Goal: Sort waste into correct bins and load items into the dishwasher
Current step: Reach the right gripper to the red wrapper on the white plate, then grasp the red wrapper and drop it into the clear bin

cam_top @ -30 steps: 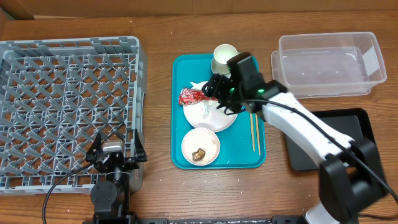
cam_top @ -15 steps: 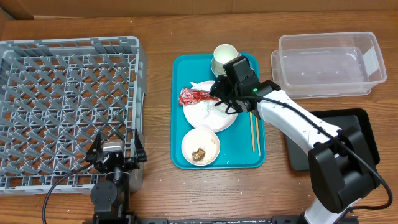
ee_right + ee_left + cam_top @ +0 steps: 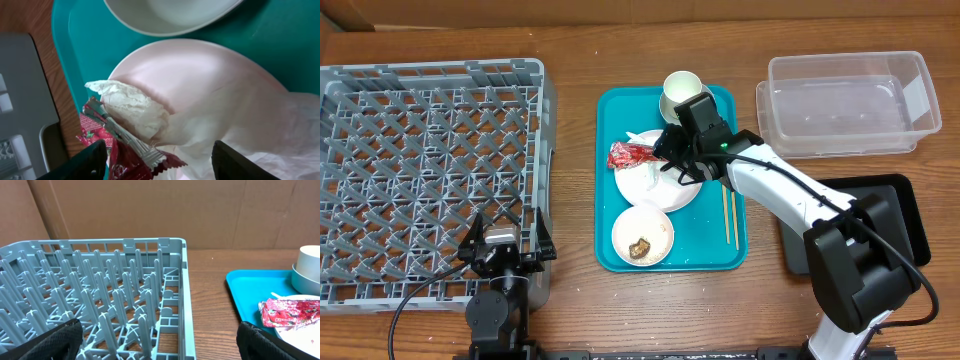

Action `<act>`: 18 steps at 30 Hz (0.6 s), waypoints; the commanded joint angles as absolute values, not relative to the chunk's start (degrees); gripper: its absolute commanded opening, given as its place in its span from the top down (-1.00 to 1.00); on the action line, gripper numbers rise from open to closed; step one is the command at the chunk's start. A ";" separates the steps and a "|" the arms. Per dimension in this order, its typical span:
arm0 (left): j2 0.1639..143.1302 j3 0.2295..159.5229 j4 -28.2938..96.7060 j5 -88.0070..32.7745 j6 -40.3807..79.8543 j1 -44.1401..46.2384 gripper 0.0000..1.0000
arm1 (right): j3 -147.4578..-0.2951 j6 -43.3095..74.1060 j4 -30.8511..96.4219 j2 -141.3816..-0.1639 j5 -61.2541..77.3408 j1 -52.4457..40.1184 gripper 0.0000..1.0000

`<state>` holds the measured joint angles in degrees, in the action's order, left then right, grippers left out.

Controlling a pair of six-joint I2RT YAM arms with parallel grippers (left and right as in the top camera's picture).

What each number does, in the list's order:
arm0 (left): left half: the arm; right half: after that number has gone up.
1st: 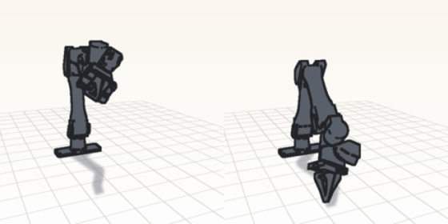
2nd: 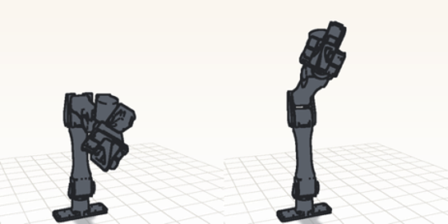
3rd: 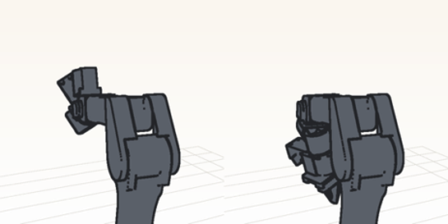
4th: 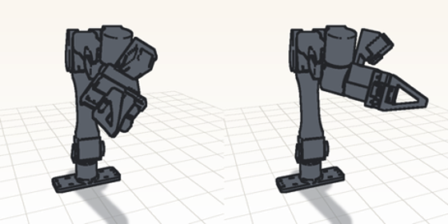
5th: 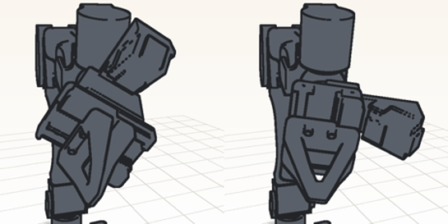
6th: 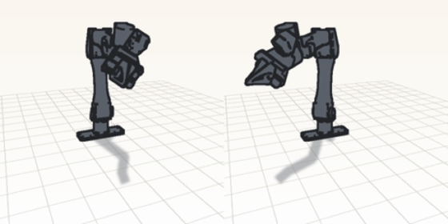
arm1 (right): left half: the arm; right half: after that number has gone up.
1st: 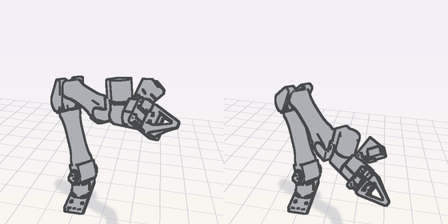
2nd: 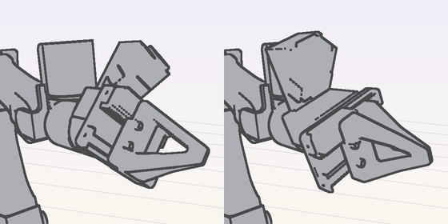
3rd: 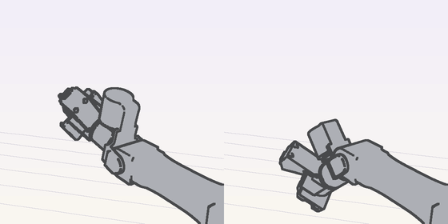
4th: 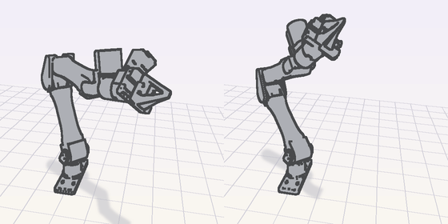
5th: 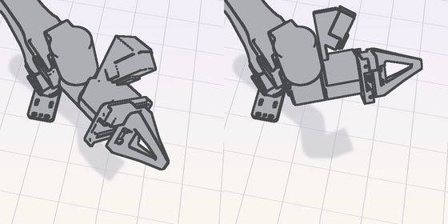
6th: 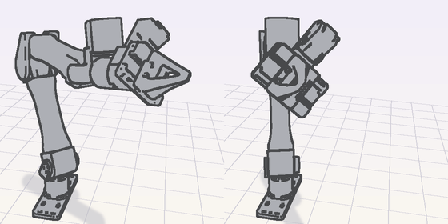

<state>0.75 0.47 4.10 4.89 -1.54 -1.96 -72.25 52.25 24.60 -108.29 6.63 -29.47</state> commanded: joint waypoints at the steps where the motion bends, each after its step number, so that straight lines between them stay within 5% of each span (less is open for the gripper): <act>1: 0.36 0.30 4.05 4.43 -2.39 -1.87 -1.00 | -73.08 52.07 24.10 -109.10 7.18 -30.00 -0.32; 18: 0.36 0.30 4.05 4.45 -2.39 -1.87 -1.00 | -73.12 45.98 23.44 -109.95 9.17 -30.06 0.33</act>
<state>0.75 0.47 4.10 4.89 -1.54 -1.96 -72.25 47.97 23.68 -109.51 8.82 -29.78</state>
